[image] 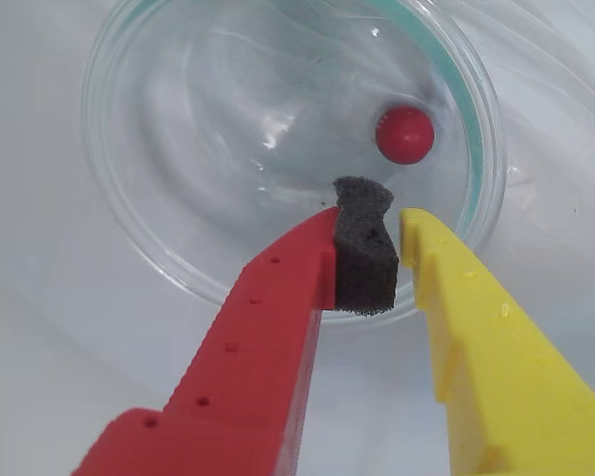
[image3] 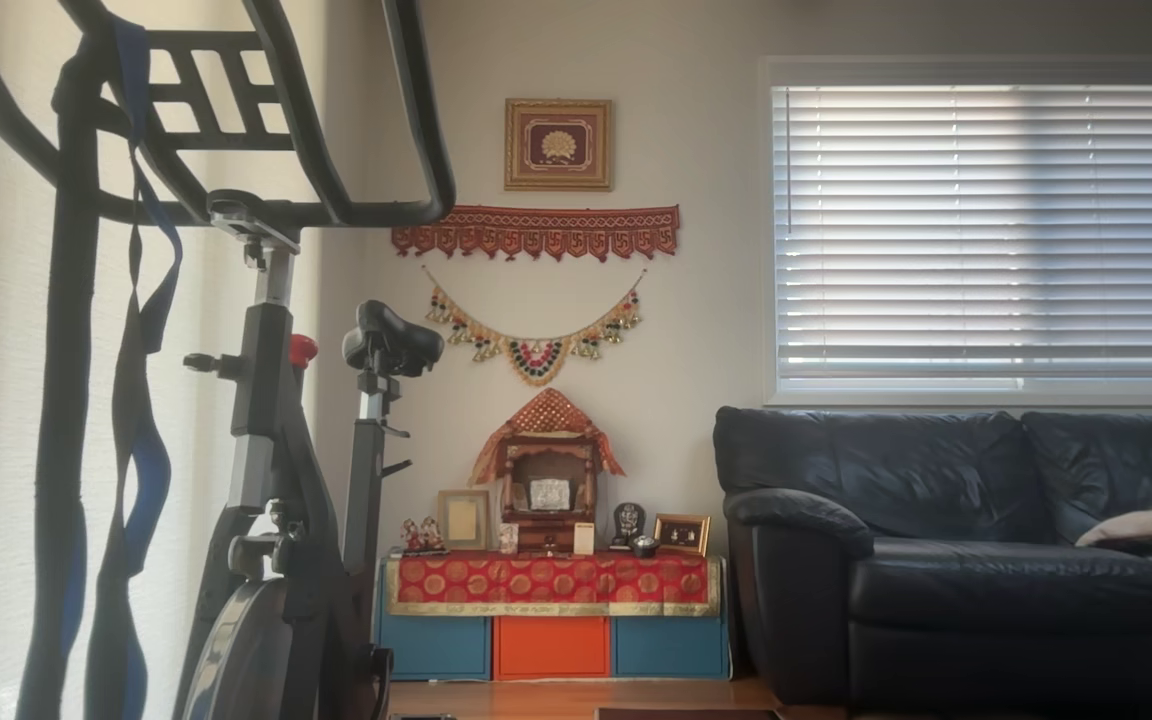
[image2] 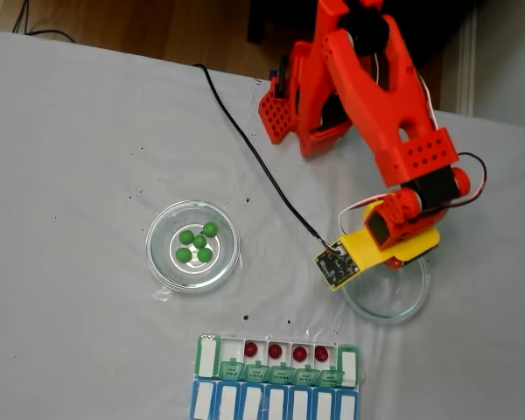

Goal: Sort medicines into box.

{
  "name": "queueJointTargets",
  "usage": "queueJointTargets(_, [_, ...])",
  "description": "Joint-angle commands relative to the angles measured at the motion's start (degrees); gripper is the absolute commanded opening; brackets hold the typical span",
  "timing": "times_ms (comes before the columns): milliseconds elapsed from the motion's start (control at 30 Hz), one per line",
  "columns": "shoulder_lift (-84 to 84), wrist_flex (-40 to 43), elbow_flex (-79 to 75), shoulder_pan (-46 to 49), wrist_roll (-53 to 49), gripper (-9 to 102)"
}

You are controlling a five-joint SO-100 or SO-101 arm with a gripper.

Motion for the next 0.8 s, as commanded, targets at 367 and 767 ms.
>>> queueJointTargets(367, [-10.3,4.3,-6.9,1.1,2.7,15])
queueJointTargets(767, [-16.5,4.7,-7.7,-1.1,3.6,18])
